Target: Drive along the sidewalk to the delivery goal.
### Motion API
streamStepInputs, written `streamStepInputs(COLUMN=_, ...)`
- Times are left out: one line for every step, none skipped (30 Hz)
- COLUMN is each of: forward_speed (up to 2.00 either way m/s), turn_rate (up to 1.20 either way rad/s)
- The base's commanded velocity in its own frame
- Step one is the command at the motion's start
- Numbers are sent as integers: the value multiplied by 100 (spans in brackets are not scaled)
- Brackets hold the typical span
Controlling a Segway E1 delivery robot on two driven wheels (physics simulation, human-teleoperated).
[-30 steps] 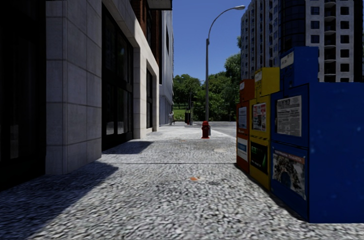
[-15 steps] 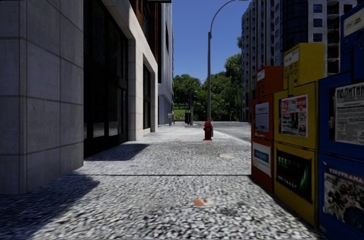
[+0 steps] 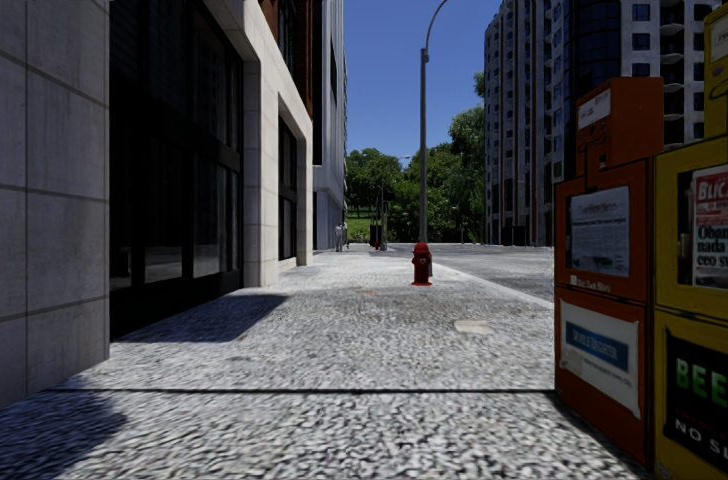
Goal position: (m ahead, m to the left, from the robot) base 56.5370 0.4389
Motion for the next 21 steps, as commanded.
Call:
streamStepInputs(forward_speed=149, turn_rate=0)
streamStepInputs(forward_speed=149, turn_rate=0)
streamStepInputs(forward_speed=149, turn_rate=0)
streamStepInputs(forward_speed=149, turn_rate=0)
streamStepInputs(forward_speed=149, turn_rate=0)
streamStepInputs(forward_speed=149, turn_rate=0)
streamStepInputs(forward_speed=149, turn_rate=0)
streamStepInputs(forward_speed=149, turn_rate=0)
streamStepInputs(forward_speed=149, turn_rate=0)
streamStepInputs(forward_speed=149, turn_rate=0)
streamStepInputs(forward_speed=149, turn_rate=0)
streamStepInputs(forward_speed=149, turn_rate=0)
streamStepInputs(forward_speed=149, turn_rate=0)
streamStepInputs(forward_speed=149, turn_rate=0)
streamStepInputs(forward_speed=149, turn_rate=0)
streamStepInputs(forward_speed=149, turn_rate=0)
streamStepInputs(forward_speed=149, turn_rate=0)
streamStepInputs(forward_speed=149, turn_rate=0)
streamStepInputs(forward_speed=149, turn_rate=0)
streamStepInputs(forward_speed=149, turn_rate=0)
streamStepInputs(forward_speed=149, turn_rate=0)
